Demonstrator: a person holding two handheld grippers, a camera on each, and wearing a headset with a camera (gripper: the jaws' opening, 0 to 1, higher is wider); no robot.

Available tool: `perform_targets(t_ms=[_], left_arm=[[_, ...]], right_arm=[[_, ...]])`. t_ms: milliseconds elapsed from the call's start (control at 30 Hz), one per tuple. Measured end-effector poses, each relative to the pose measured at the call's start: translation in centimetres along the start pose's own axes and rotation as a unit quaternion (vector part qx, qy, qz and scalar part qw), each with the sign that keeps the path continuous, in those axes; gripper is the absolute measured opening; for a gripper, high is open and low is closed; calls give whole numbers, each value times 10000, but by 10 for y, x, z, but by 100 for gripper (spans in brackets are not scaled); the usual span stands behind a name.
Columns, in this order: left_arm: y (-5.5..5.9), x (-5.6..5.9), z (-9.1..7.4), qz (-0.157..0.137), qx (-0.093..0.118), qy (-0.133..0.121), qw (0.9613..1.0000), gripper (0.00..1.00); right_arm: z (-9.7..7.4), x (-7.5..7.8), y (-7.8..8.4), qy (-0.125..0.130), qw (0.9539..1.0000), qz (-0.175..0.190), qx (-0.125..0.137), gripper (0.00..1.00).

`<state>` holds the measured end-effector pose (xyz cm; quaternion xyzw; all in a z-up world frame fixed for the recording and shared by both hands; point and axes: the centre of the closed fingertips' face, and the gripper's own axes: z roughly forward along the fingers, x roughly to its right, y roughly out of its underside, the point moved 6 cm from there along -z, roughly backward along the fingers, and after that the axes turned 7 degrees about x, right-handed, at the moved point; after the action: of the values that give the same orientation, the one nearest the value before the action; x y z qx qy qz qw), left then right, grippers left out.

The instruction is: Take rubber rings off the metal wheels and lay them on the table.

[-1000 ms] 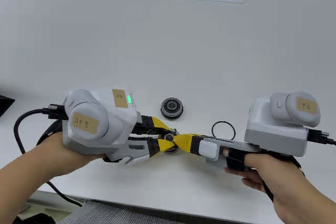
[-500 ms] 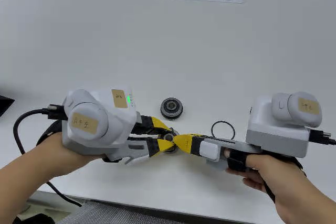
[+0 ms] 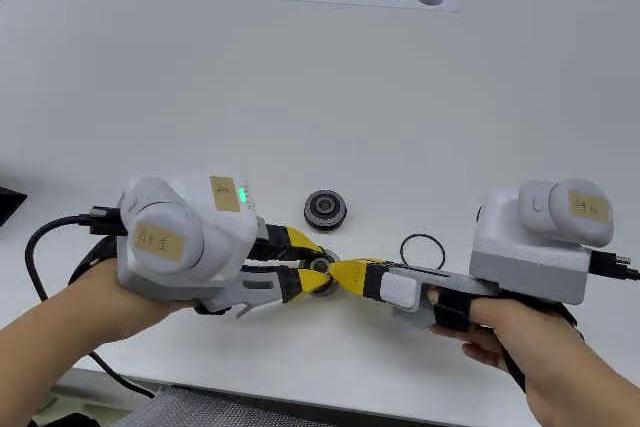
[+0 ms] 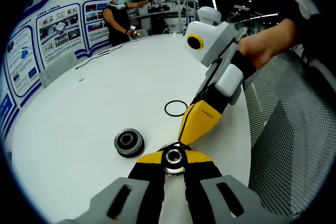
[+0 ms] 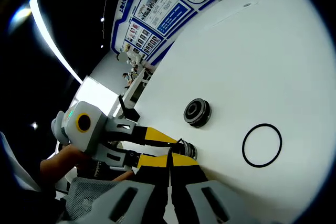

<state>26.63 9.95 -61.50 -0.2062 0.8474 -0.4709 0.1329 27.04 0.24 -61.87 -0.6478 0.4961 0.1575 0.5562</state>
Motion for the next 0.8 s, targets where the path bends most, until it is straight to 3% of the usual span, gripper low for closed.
perform_targets(t_ms=[333, 667, 800], left_arm=[[0, 1, 0, 60, -49, -42, 10000, 13], [-2, 1, -2, 66, -57, -62, 9999, 13], [-2, 0, -5, 197, -71, -97, 9997, 16]], right_arm=[[1, 3, 2, 188, 9998, 84, -7, 1], [3, 1, 2, 190, 9997, 126, 21, 1], [5, 0, 2, 167, 9997, 174, 55, 1]])
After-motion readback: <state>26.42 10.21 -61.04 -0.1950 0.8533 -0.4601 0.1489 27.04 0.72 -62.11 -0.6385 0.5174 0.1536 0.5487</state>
